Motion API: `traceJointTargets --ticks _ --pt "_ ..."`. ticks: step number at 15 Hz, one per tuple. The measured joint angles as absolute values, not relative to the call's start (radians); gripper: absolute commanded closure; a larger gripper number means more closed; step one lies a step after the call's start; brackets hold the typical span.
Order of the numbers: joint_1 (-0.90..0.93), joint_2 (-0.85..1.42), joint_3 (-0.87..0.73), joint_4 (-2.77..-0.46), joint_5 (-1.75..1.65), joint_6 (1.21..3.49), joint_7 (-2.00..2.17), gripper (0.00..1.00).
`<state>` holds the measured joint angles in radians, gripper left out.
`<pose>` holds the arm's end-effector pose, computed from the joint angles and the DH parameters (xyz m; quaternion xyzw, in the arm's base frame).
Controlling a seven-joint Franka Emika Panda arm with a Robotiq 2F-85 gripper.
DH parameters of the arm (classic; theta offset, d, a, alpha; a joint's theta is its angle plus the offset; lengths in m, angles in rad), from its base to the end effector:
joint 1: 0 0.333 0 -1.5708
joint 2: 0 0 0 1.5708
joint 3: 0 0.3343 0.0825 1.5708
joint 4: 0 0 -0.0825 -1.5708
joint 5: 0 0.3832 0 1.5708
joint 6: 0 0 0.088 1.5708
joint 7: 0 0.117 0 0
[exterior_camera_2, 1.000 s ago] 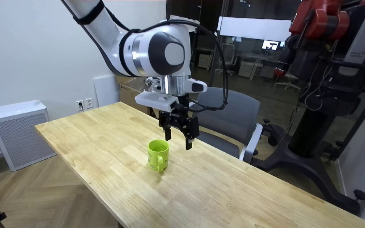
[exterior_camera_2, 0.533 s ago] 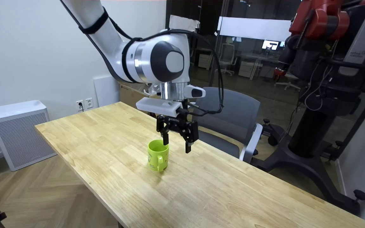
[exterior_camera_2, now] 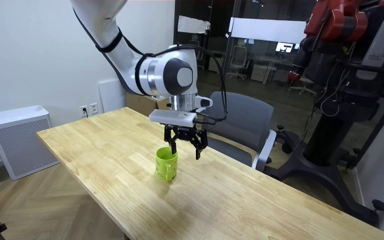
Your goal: Slide the mug backwards
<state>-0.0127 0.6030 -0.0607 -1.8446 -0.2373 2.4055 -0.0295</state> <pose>0.6477 -0.0484 0.2001 0.9926 0.0725 -0.0263 0.0936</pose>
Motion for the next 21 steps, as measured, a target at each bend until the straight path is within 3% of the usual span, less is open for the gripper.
traceJointTargets --ticks 13,14,15,17,21 --pt "-0.059 0.698 0.019 -1.784 -0.145 2.495 -0.254 0.0" --pt "-0.064 0.708 0.023 -1.774 -0.136 2.492 -0.269 0.04" --pt "-0.068 0.719 0.026 -1.763 -0.133 2.482 -0.282 0.26" --pt "-0.074 0.742 0.028 -1.735 -0.133 2.453 -0.302 0.29" --pt "-0.077 0.787 0.029 -1.674 -0.135 2.392 -0.341 0.58"
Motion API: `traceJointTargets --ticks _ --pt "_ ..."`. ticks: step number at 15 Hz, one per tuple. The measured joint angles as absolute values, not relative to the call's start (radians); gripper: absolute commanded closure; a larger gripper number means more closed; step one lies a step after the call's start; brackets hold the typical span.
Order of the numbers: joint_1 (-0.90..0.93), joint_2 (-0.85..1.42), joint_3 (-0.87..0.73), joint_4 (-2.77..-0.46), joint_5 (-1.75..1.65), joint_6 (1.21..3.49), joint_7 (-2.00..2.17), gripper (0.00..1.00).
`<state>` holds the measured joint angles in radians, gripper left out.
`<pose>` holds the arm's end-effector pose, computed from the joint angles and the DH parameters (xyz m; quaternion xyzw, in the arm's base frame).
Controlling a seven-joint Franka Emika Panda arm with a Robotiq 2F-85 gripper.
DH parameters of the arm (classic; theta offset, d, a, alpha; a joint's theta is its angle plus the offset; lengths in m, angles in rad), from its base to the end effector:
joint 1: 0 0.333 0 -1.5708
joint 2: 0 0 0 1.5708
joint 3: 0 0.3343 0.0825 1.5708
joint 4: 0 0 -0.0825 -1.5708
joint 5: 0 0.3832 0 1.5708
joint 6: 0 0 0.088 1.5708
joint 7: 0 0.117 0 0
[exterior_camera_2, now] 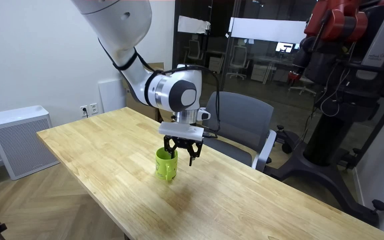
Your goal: Slide the mug backwards
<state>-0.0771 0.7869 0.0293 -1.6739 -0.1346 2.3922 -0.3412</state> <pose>0.6792 -0.0364 0.1422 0.9802 0.1922 -0.0396 0.0265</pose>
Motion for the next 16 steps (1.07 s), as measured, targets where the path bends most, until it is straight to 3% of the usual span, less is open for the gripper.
traceJointTargets --ticks 6,16 --pt "-0.05 0.814 0.032 -1.613 -0.161 2.295 -0.376 0.98" --pt "-0.012 0.849 0.033 -1.531 -0.219 2.167 -0.417 0.97"
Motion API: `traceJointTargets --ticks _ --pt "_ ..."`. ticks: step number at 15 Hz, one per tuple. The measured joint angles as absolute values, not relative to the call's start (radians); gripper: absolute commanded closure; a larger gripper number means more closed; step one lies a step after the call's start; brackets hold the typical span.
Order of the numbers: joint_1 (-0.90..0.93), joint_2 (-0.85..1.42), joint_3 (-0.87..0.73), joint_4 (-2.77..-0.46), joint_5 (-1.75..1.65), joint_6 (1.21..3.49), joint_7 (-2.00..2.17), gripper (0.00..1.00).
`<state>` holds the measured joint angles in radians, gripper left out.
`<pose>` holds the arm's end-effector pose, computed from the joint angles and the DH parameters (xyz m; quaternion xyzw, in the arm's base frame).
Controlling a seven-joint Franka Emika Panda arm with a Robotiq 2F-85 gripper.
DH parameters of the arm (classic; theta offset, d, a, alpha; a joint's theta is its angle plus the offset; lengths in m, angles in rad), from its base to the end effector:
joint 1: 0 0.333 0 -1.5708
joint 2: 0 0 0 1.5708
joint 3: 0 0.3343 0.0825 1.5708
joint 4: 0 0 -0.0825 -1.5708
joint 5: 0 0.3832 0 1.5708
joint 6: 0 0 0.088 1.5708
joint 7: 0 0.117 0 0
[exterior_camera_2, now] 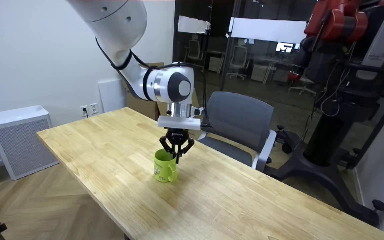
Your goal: Slide the mug backwards
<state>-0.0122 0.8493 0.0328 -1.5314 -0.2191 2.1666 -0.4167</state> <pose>0.6915 0.0010 0.1390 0.9517 0.2795 -0.1174 0.0485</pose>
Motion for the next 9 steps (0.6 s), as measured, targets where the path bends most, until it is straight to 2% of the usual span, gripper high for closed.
traceJointTargets --ticks 8,9 --pt "-0.005 0.861 0.033 -1.506 -0.237 2.139 -0.417 0.97" --pt "-0.004 0.861 0.033 -1.506 -0.238 2.139 -0.418 0.9"
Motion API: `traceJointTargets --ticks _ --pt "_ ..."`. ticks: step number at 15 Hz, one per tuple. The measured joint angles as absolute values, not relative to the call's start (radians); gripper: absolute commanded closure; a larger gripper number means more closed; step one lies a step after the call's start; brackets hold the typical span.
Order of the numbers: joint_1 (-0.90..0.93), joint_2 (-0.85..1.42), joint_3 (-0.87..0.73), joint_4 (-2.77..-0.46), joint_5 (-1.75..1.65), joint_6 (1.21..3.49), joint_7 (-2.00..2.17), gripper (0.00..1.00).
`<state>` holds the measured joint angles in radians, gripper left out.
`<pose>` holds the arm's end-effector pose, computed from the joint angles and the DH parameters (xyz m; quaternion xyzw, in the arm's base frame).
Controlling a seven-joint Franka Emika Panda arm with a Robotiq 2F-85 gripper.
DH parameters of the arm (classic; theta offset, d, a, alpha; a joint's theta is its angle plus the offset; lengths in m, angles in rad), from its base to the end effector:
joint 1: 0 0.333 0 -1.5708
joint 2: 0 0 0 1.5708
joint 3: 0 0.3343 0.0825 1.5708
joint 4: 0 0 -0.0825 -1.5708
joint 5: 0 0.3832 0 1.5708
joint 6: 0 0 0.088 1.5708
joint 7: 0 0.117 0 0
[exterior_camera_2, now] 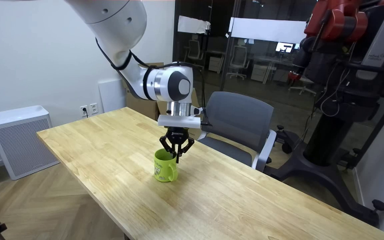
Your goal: Slide the mug backwards
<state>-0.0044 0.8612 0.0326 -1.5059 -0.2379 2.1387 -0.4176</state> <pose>0.6947 0.0044 0.1391 0.9479 0.2872 -0.1257 0.0560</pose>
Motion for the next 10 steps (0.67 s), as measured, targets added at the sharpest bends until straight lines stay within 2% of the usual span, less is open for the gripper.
traceJointTargets --ticks 5,6,10 --pt "-0.001 0.861 0.032 -1.504 -0.25 2.129 -0.418 0.9" --pt "-0.001 0.861 0.032 -1.504 -0.251 2.129 -0.418 0.97" --pt "-0.003 0.858 0.032 -1.511 -0.247 2.136 -0.414 0.97"
